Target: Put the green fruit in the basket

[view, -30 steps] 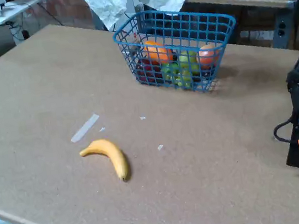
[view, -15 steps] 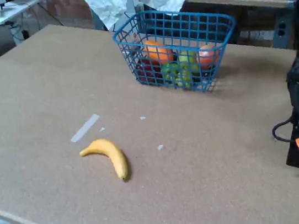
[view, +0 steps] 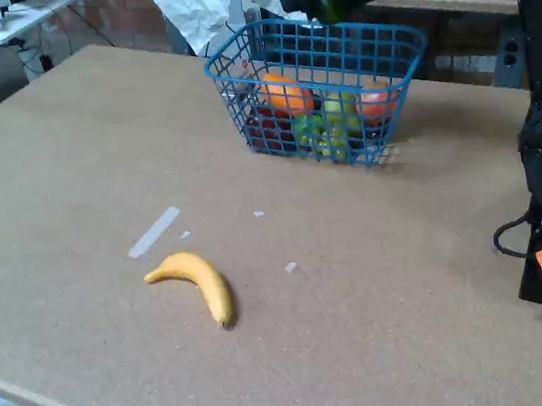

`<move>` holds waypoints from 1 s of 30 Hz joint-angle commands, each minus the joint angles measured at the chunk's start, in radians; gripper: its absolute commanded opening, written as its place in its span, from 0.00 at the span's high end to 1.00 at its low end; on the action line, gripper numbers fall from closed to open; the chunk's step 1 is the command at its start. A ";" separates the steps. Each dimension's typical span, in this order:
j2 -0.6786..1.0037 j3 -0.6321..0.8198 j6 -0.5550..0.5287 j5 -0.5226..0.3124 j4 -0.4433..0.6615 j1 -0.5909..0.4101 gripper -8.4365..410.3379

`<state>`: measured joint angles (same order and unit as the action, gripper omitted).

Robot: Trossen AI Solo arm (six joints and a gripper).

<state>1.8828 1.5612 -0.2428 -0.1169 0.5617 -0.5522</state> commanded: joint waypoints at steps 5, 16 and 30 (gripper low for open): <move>0.023 0.000 -0.017 0.068 0.040 0.005 0.56; 0.023 0.000 -0.017 0.085 0.059 0.005 0.21; 0.021 0.000 -0.014 0.121 0.064 0.007 0.12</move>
<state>1.9045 1.5612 -0.2596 -0.0132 0.6247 -0.5472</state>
